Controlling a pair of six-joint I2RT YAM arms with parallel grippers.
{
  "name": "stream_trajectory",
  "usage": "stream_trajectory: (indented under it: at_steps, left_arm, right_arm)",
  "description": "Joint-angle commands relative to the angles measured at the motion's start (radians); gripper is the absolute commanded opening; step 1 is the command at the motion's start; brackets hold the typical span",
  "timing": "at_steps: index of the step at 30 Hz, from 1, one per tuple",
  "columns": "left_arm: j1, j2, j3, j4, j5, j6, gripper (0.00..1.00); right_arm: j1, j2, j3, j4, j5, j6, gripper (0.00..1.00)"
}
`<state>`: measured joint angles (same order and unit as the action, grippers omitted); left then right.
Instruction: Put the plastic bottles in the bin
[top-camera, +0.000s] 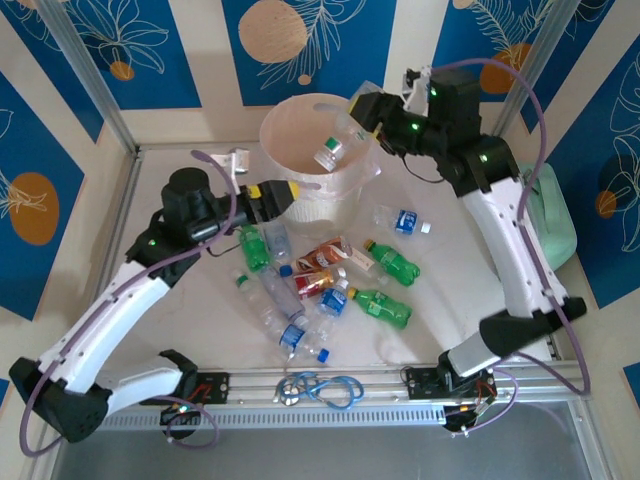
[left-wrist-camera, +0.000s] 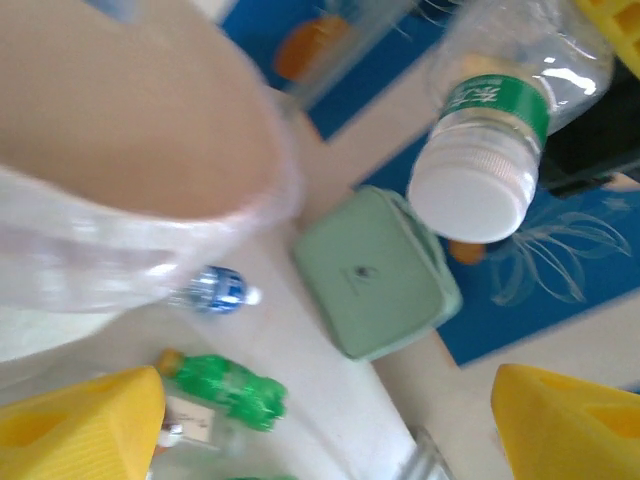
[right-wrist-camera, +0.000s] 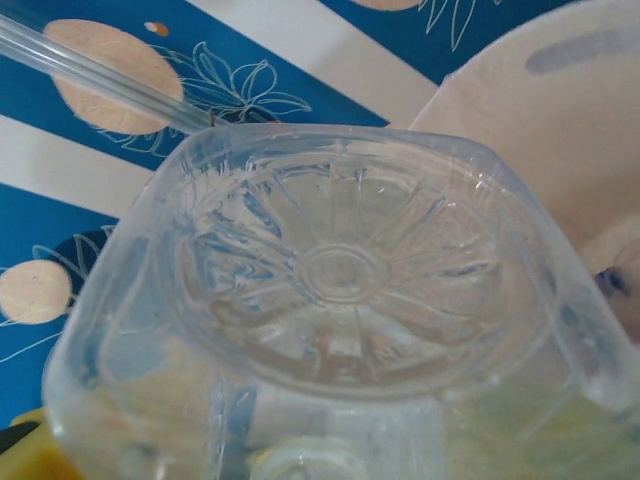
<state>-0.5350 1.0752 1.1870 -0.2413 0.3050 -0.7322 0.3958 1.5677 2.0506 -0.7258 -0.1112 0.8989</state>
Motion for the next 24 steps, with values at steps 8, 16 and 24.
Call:
stream_trajectory:
  at_steps: [8,16,24]
  left_arm:
    - [0.239,-0.07,0.02,-0.361,-0.16,0.056,0.89]
    - [0.266,-0.075,-0.005,-0.377,-0.144,0.065,0.86]
    - [0.28,-0.075,-0.034,-0.359,-0.121,0.052,0.84]
  right_arm:
    - [0.061,0.472,0.678,-0.437,0.175,-0.235,0.56]
    - [0.07,0.547,0.625,-0.408,0.189,-0.285,0.57]
    - [0.107,0.564,0.617,-0.446,0.253,-0.339,0.76]
